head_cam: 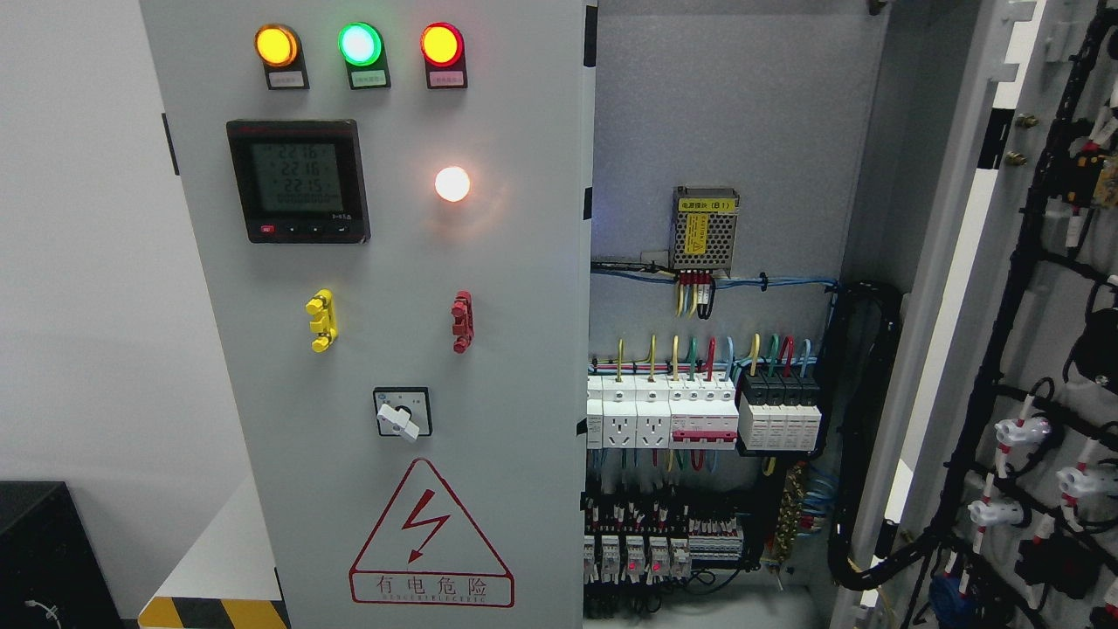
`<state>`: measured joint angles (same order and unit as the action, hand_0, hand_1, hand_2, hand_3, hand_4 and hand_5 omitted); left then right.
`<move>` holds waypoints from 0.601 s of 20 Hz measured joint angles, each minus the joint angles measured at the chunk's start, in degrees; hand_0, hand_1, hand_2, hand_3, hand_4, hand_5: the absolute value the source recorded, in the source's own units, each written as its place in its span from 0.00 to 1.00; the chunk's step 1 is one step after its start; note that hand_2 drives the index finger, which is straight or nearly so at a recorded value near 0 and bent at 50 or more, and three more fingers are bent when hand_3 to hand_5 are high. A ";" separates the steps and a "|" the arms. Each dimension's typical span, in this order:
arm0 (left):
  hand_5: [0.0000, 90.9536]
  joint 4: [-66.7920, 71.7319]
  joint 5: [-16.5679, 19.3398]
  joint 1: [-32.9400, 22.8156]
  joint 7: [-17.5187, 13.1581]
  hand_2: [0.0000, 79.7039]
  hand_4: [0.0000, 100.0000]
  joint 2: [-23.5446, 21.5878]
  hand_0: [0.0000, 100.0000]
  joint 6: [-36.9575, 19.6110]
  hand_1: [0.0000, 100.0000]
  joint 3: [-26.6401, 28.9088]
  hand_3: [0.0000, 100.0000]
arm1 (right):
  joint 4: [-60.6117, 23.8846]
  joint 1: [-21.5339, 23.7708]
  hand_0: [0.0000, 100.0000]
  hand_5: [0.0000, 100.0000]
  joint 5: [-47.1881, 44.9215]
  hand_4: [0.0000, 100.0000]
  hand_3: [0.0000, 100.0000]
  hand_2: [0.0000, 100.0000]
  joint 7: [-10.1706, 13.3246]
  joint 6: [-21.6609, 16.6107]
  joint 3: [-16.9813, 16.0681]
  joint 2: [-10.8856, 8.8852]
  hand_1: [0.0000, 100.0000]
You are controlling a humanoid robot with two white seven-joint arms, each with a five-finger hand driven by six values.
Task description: Open door with both hands
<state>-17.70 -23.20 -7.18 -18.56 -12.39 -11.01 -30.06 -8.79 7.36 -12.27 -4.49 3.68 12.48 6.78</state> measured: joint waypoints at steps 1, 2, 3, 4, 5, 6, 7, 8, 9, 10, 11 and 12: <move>0.00 1.96 4.16 0.12 1.23 0.00 0.00 1.08 0.00 0.97 0.00 3.38 0.00 | 0.00 0.00 0.00 0.00 0.00 0.00 0.00 0.00 0.00 0.00 0.00 0.00 0.00; 0.00 3.73 7.46 0.28 2.39 0.00 0.00 2.17 0.00 1.84 0.00 6.67 0.00 | 0.00 0.00 0.00 0.00 0.00 0.00 0.00 0.00 0.00 0.00 0.00 0.00 0.00; 0.00 5.32 10.39 0.51 3.26 0.00 0.00 3.33 0.00 2.65 0.00 9.78 0.00 | 0.00 0.00 0.00 0.00 0.00 0.00 0.00 0.00 0.00 0.00 0.00 0.00 0.00; 0.00 6.67 13.07 0.76 4.55 0.00 0.00 4.34 0.00 3.64 0.00 12.48 0.00 | 0.00 0.00 0.00 0.00 0.00 0.00 0.00 0.00 0.00 0.00 0.00 0.00 0.00; 0.00 8.14 15.25 1.04 5.31 0.00 0.00 5.42 0.00 4.66 0.00 15.49 0.00 | 0.00 0.00 0.00 0.00 0.00 0.00 0.00 0.00 0.00 0.00 0.00 0.00 0.00; 0.00 9.37 17.10 1.30 6.27 0.00 0.00 6.34 0.00 5.43 0.00 18.22 0.00 | 0.00 0.00 0.00 0.00 0.00 0.00 0.00 0.00 0.00 0.00 0.00 0.00 0.00; 0.00 10.50 18.65 1.56 6.78 0.00 0.00 7.23 0.00 6.00 0.00 20.81 0.00 | -0.01 0.00 0.00 0.00 -0.03 0.00 0.00 0.00 0.00 0.00 -0.02 0.01 0.00; 0.00 11.50 19.84 1.77 7.37 0.00 0.00 7.96 0.00 6.35 0.00 23.21 0.00 | -0.01 -0.04 0.00 0.00 -0.09 0.00 0.00 0.00 0.00 0.00 -0.03 0.01 0.00; 0.00 12.34 20.77 1.93 7.69 0.00 0.00 8.66 0.00 6.66 0.00 25.44 0.00 | 0.04 -0.17 0.00 0.00 -0.10 0.00 0.00 0.00 0.00 0.00 -0.03 0.00 0.00; 0.00 13.03 21.54 2.08 7.98 0.00 0.00 9.26 0.00 6.75 0.00 27.38 0.00 | -0.10 -0.33 0.00 0.00 -0.09 0.00 0.00 0.00 0.00 0.00 -0.03 -0.06 0.00; 0.00 13.84 22.24 2.23 8.11 0.00 0.00 9.99 0.00 6.82 0.00 29.68 0.00 | -0.49 -0.39 0.00 0.00 -0.07 0.00 0.00 0.00 0.00 0.00 -0.03 -0.10 0.00; 0.00 14.50 22.81 2.33 8.14 0.00 0.00 10.59 0.00 6.88 0.00 31.56 0.00 | -1.04 -0.35 0.00 0.00 -0.05 0.00 0.00 0.00 0.00 -0.03 -0.03 -0.19 0.00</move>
<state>-3.20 -0.39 -4.84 -10.42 -1.79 -4.13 1.50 -9.83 7.02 -12.33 -4.49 3.65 12.45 6.59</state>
